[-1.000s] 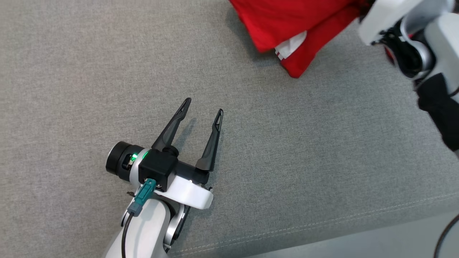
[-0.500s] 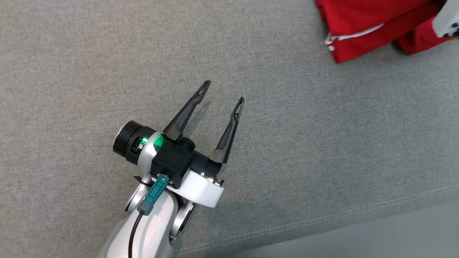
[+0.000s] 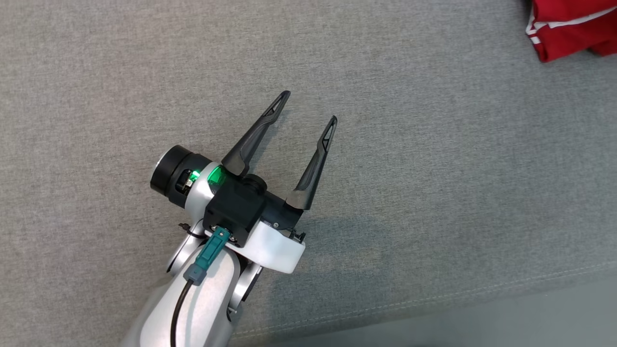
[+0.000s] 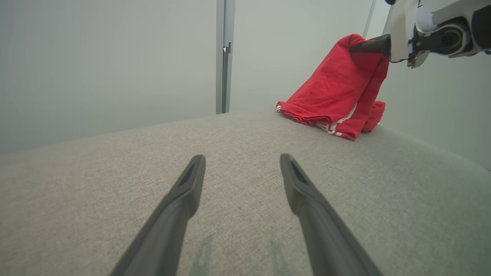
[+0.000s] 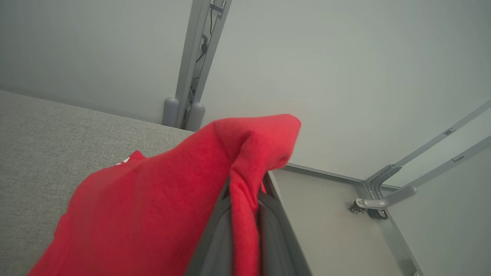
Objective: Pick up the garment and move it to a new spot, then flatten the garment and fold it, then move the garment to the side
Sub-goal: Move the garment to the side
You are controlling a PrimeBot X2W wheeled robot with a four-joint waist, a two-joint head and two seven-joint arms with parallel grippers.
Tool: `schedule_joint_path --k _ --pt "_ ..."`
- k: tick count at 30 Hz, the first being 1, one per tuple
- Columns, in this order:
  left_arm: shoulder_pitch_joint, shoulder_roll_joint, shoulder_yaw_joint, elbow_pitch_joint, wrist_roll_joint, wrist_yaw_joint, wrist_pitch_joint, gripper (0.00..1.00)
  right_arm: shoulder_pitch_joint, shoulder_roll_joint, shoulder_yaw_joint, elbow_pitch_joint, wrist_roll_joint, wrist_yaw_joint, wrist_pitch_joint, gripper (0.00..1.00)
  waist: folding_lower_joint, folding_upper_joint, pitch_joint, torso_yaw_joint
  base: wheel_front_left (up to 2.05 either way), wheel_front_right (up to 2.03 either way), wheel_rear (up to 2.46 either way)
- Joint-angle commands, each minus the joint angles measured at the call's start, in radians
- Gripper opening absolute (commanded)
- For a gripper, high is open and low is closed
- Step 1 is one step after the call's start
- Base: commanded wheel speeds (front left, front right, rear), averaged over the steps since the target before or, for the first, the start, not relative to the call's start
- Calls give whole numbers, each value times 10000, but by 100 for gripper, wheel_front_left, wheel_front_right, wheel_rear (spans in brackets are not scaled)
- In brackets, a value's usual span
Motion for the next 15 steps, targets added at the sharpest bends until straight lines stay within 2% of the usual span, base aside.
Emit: schedule_joint_path --k 1,5,6,7,8,12,15 --pt "-228 48 258 -309 98 -1 21 100 125 -273 34 7 -195 -2 -137 0 0 0 77 89 0 0 0" --pt "-251 77 242 -385 63 15 38 100 163 -497 -145 129 -778 -2 -179 0 0 0 160 211 0 0 0" --pt "-256 84 236 -397 54 16 42 100 193 -579 -263 139 -906 -2 -185 15 0 0 170 236 0 0 0" --pt "-260 92 233 -404 45 21 46 100 262 -728 -412 144 -1049 -2 -186 42 0 0 176 256 0 0 0" --pt "-263 99 227 -407 36 24 48 100 319 -860 -592 146 -1195 -2 -187 100 0 0 178 275 0 0 0" --pt "-265 111 210 -417 1 60 51 100 471 -1156 -1381 150 -1957 -2 -186 100 0 0 142 313 0 0 0" --pt "-236 132 230 -392 -31 112 25 100 332 -1127 -2031 151 -2756 -2 -204 100 0 0 53 281 0 0 0"
